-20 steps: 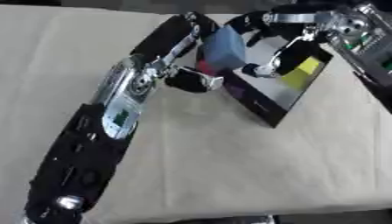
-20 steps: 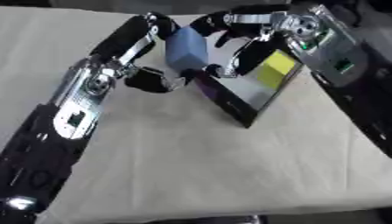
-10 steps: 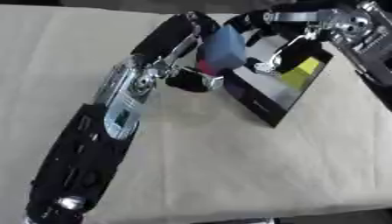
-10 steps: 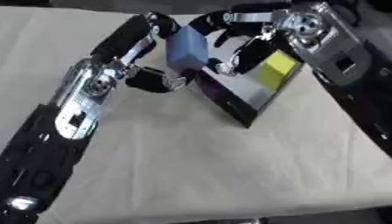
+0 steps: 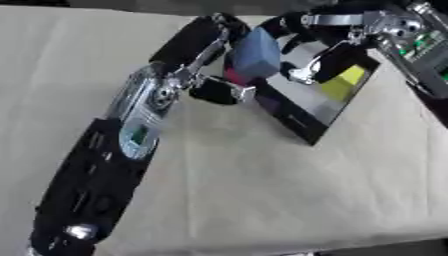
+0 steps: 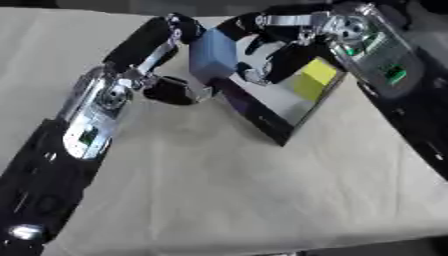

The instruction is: Pick up the objects with one hand, pass them to the other hand, and then place them into the box on the other side of the table.

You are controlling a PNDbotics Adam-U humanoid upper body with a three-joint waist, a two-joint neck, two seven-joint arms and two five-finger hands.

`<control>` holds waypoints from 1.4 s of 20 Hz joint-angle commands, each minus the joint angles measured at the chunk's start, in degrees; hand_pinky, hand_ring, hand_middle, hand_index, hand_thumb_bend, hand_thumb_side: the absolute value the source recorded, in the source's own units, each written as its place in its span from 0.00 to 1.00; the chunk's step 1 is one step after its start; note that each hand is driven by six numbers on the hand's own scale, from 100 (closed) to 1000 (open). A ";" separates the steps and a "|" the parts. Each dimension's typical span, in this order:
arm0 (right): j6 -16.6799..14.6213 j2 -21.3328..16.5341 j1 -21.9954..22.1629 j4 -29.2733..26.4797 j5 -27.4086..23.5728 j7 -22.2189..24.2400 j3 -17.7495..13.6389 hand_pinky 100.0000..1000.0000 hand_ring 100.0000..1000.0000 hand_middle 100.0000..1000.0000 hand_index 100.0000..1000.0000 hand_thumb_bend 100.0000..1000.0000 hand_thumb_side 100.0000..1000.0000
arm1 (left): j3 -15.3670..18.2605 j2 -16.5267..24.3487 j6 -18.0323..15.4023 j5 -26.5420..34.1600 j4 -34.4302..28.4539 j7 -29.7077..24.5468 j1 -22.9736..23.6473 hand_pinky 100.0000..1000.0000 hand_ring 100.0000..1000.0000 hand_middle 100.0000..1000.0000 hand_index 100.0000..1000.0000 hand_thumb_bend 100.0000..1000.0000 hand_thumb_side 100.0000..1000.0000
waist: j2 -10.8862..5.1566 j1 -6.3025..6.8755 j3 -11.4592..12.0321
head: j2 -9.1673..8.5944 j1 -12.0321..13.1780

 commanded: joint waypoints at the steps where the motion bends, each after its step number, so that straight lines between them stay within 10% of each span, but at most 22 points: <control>1: -0.06 -0.88 -1.15 -1.45 -0.80 0.56 -0.96 0.85 1.00 0.95 1.00 0.04 0.06 | -0.08 -0.90 -0.07 -0.79 -0.18 0.19 -0.88 0.63 0.55 0.42 0.40 0.00 0.20 | -0.45 -0.61 -0.09 | -0.12 -0.01; 28: -1.29 -0.97 -1.04 -2.07 0.28 4.15 -1.32 0.86 1.00 0.96 1.00 0.28 0.00 | 0.19 -0.99 1.06 -1.29 0.09 1.40 -0.82 0.62 0.54 0.41 0.39 0.00 0.21 | -0.11 -0.62 -0.35 | -0.12 -0.01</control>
